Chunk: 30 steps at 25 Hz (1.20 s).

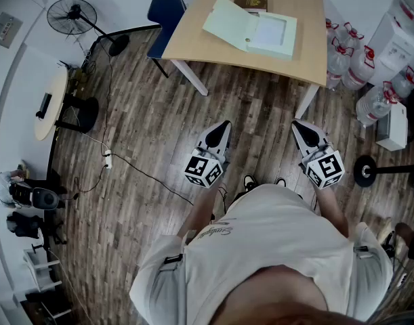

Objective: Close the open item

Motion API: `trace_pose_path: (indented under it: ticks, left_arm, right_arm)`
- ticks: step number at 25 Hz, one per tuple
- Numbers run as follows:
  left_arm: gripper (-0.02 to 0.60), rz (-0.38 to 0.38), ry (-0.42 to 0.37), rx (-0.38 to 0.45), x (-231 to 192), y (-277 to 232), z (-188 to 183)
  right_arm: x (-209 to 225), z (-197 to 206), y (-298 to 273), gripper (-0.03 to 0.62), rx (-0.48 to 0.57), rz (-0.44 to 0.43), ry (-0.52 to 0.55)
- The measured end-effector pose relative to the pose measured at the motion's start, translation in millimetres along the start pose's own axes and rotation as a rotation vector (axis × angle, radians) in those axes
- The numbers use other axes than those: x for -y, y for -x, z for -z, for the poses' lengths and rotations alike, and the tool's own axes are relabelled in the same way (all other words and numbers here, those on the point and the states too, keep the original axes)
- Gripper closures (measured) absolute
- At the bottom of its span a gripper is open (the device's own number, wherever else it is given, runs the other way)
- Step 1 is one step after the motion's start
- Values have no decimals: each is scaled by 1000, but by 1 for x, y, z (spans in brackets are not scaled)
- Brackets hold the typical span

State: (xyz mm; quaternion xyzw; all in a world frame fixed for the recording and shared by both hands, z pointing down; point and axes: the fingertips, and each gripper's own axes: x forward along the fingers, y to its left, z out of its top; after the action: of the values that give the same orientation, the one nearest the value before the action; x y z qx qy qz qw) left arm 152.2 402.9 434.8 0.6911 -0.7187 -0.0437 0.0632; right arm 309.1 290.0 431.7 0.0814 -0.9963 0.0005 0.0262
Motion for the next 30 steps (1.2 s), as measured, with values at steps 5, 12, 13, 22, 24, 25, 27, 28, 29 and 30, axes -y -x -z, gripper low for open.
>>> trace_pose_path:
  ticks: [5, 12, 13, 22, 24, 25, 27, 28, 29, 30]
  left_arm:
    - [566, 16, 20, -13, -12, 2, -4]
    - [566, 58, 12, -35, -34, -1, -12]
    - [566, 60, 12, -42, -39, 0, -8]
    - [566, 30, 55, -103, -84, 13, 36]
    - [566, 20, 74, -108, -94, 13, 39]
    - [566, 18, 72, -112, -100, 11, 40]
    - [566, 8, 75, -133, -114, 7, 48]
    - [566, -1, 82, -149, -121, 5, 52]
    - [566, -10, 89, -161, -126, 1, 54]
    - [566, -15, 93, -166, -131, -5, 54]
  right_arm:
    - [-13, -3, -15, 599, -9, -4, -5]
    - [0, -9, -35, 599, -9, 55, 7]
    - [0, -7, -36, 599, -20, 57, 33]
    - [0, 17, -57, 599, -59, 114, -14]
    - [-3, 23, -68, 599, -79, 97, -24]
    - [-3, 26, -75, 599, -87, 86, -22]
    - [-1, 31, -88, 599, -96, 72, -28]
    - [0, 34, -93, 599, -97, 69, -39]
    - [3, 36, -99, 599, -96, 66, -54]
    - [8, 38, -106, 599, -92, 61, -69]
